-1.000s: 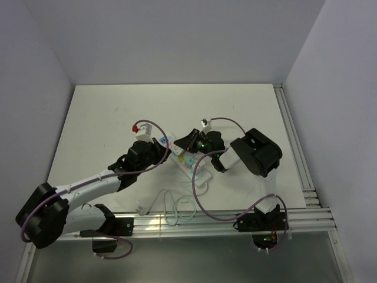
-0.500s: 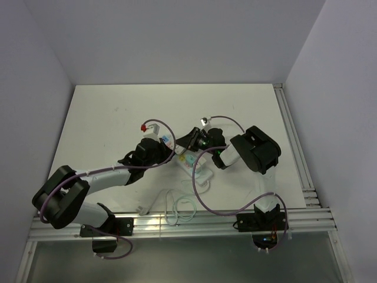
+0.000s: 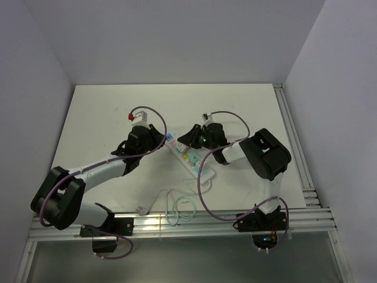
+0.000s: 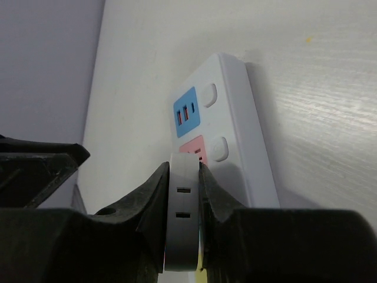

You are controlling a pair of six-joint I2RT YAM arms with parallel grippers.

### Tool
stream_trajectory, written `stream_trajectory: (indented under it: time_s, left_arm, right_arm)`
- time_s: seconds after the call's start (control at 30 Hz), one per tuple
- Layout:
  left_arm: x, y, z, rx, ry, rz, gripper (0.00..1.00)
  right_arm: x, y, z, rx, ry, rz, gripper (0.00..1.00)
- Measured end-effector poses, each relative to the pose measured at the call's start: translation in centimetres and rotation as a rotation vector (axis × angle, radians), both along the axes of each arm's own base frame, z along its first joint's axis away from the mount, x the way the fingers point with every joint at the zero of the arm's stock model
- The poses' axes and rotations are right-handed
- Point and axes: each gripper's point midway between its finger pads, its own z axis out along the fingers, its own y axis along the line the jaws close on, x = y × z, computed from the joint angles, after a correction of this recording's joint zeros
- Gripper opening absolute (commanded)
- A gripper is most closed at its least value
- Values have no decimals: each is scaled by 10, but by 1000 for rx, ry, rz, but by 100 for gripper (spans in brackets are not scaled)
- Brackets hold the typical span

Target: Insert the plug

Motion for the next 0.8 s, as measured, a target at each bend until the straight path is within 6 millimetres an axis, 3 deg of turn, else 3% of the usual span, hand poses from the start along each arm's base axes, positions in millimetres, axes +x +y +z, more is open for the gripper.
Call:
stream_trajectory:
  time_s: [0.1,0.4,0.63,0.8]
  left_arm:
    - [6,7,2,-8,1,15,28]
    - [-4,3,11,-40,-3,-24,28]
    - [-8,6,29,-64,-39,-25,29]
    - [-13,9,33,-70,-48,-25,39]
  right_arm:
    - [4,-5,2,-70,-14,-7,0]
    - [16,-23,9,-340,-93,-84,0]
    - [13,-30,13,-450,-167,-124,0]
    - [-1,-36,16,-432,-186,-112,0]
